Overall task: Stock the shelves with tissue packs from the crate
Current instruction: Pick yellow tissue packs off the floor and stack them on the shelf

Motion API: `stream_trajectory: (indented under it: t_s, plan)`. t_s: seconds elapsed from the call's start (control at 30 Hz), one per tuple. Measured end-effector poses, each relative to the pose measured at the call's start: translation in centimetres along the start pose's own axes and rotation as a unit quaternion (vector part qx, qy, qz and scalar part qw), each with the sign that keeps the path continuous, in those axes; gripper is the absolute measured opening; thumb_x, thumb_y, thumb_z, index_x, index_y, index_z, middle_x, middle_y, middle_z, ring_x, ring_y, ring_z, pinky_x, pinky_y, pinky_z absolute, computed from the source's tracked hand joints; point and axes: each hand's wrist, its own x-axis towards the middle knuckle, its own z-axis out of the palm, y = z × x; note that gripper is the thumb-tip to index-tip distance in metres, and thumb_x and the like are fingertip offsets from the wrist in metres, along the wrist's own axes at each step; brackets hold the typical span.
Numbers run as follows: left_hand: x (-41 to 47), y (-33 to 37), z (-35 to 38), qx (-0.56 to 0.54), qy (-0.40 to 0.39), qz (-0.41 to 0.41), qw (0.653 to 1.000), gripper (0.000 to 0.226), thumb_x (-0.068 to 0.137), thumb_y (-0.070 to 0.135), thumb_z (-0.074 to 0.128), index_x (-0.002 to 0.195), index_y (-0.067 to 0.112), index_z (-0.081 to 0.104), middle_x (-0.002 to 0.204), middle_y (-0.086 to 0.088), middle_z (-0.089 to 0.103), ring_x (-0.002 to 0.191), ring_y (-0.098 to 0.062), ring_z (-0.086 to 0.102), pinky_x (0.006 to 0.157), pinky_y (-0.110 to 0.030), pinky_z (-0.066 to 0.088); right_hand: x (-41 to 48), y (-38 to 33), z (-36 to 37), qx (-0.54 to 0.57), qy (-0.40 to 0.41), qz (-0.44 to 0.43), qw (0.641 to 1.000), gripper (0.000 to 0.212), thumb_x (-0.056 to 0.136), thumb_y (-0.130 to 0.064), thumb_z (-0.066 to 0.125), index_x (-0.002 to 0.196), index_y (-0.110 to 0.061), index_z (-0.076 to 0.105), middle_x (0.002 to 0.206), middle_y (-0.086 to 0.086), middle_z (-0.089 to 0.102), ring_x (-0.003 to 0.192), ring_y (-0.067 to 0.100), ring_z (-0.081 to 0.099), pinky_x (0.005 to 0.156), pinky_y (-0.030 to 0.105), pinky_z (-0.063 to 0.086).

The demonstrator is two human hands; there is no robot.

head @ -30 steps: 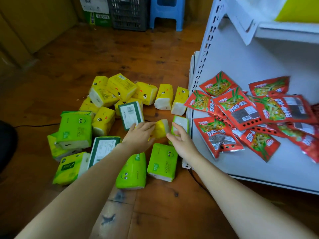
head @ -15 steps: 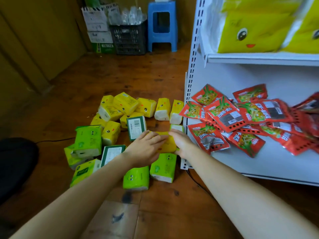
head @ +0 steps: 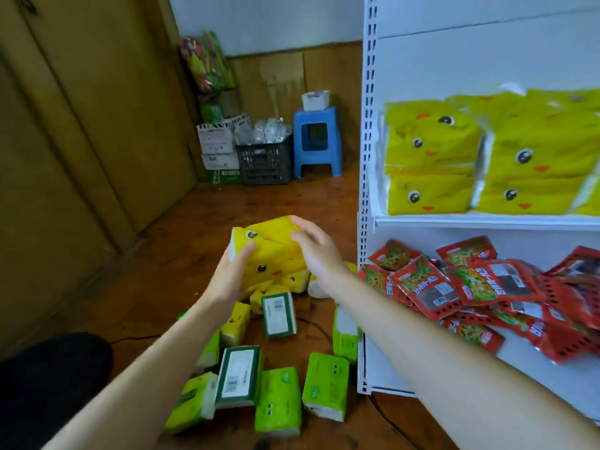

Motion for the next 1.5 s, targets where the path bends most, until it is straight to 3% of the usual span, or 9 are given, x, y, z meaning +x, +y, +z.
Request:
stream_trajectory:
  t_s: [0.2, 0.37, 0.5, 0.63, 0.87, 1.03, 1.17, 1.33, 1.5]
  plan:
    - [-0.7, 10.3, 0.9, -0.115, 0.031, 0.054, 0.991, 0.017, 0.1, 0.022, 0.04, 0.114, 0.024, 0.048, 0.086, 0.003, 0.064, 0.079, -0.013, 0.061, 0.076, -0.03, 0.05, 0.7, -8.5, -0.3, -0.001, 0.004, -0.089, 0.996, 0.039, 0.102, -0.021, 0.031, 0.14, -0.027, 0.038, 0.15, -0.006, 0.032, 0.136, 0.012, 0.03, 0.098, 0.024, 0.027]
    - [-1.4, 17.6, 4.2, -0.141, 0.028, 0.119, 0.982, 0.019, 0.1, 0.018, 0.039, 0.117, 0.019, 0.046, 0.08, 0.002, 0.06, 0.066, -0.008, 0.057, 0.061, -0.022, 0.049, 1.0, -15.4, -3.5, -0.035, 0.033, -0.191, 0.98, 0.039, 0.103, -0.018, 0.027, 0.139, -0.026, 0.04, 0.15, -0.006, 0.032, 0.138, 0.011, 0.027, 0.099, 0.019, 0.022]
    - [-1.9, 21.9, 8.9, -0.14, -0.035, 0.167, 0.975, 0.015, 0.1, 0.023, 0.038, 0.11, 0.02, 0.049, 0.094, 0.001, 0.063, 0.075, -0.01, 0.06, 0.074, -0.027, 0.048, -0.5, -19.9, -9.2, -0.078, 0.04, -0.261, 0.961, 0.043, 0.094, -0.024, 0.053, 0.136, -0.023, 0.043, 0.145, -0.003, 0.038, 0.132, 0.007, 0.032, 0.101, 0.02, 0.029]
    - [-2.3, 24.4, 15.5, -0.046, -0.155, 0.252, 0.954, 0.023, 0.101, 0.032, 0.033, 0.106, 0.028, 0.055, 0.096, 0.008, 0.068, 0.08, -0.006, 0.066, 0.066, -0.022, 0.051, -2.6, -22.2, -17.2, -0.119, 0.077, -0.289, 0.947, 0.059, 0.077, -0.018, 0.075, 0.127, -0.03, 0.046, 0.135, 0.0, 0.047, 0.127, 0.016, 0.044, 0.108, 0.035, 0.037]
    - [-3.7, 24.2, 29.8, 0.021, -0.267, 0.266, 0.926, 0.05, 0.098, 0.049, 0.032, 0.137, 0.021, 0.045, 0.137, 0.002, 0.051, 0.12, -0.017, 0.053, 0.1, -0.032, 0.039, -7.9, -21.2, -32.1, -0.123, 0.209, -0.287, 0.927, 0.053, 0.076, -0.011, 0.074, 0.118, -0.03, 0.049, 0.114, -0.003, 0.059, 0.103, 0.009, 0.059, 0.091, 0.025, 0.05]
    - [-5.9, 22.1, 37.4, 0.173, -0.253, 0.315, 0.898, 0.05, 0.101, 0.039, 0.028, 0.142, 0.011, 0.038, 0.147, -0.004, 0.039, 0.131, -0.02, 0.04, 0.112, -0.033, 0.028, -12.0, -19.0, -41.8, -0.115, 0.296, -0.26, 0.912, 0.054, 0.077, -0.007, 0.072, 0.122, -0.025, 0.049, 0.101, -0.011, 0.059, 0.088, -0.001, 0.059, 0.069, 0.011, 0.05]
    - [-5.4, 21.3, 41.9, 0.279, -0.236, 0.344, 0.865, 0.048, 0.101, 0.035, 0.032, 0.137, 0.006, 0.045, 0.13, -0.01, 0.053, 0.122, -0.022, 0.047, 0.1, -0.027, 0.035, -14.0, -16.3, -47.8, -0.119, 0.344, -0.233, 0.902, 0.053, 0.076, -0.008, 0.072, 0.119, -0.029, 0.048, 0.112, 0.0, 0.057, 0.095, 0.01, 0.059, 0.071, 0.014, 0.053]
    - [-2.4, 20.0, 45.5, 0.485, -0.193, 0.357, 0.774, 0.053, 0.096, 0.047, 0.037, 0.137, 0.014, 0.047, 0.145, -0.012, 0.042, 0.134, -0.028, 0.037, 0.111, -0.038, 0.03, -13.0, -12.0, -51.5, -0.149, 0.35, -0.186, 0.906, 0.053, 0.075, -0.011, 0.075, 0.119, -0.027, 0.05, 0.124, 0.0, 0.053, 0.113, 0.016, 0.051, 0.094, 0.03, 0.046]
    - [-2.6, 19.1, 46.1, 0.586, -0.165, 0.349, 0.712, 0.058, 0.094, 0.058, 0.026, 0.143, 0.029, 0.037, 0.148, -0.01, 0.039, 0.133, -0.031, 0.038, 0.108, -0.041, 0.033, -8.7, -8.5, -52.1, -0.218, 0.307, -0.104, 0.92, 0.064, 0.078, -0.019, 0.074, 0.134, -0.021, 0.042, 0.14, 0.001, 0.039, 0.126, 0.015, 0.036, 0.094, 0.026, 0.033]
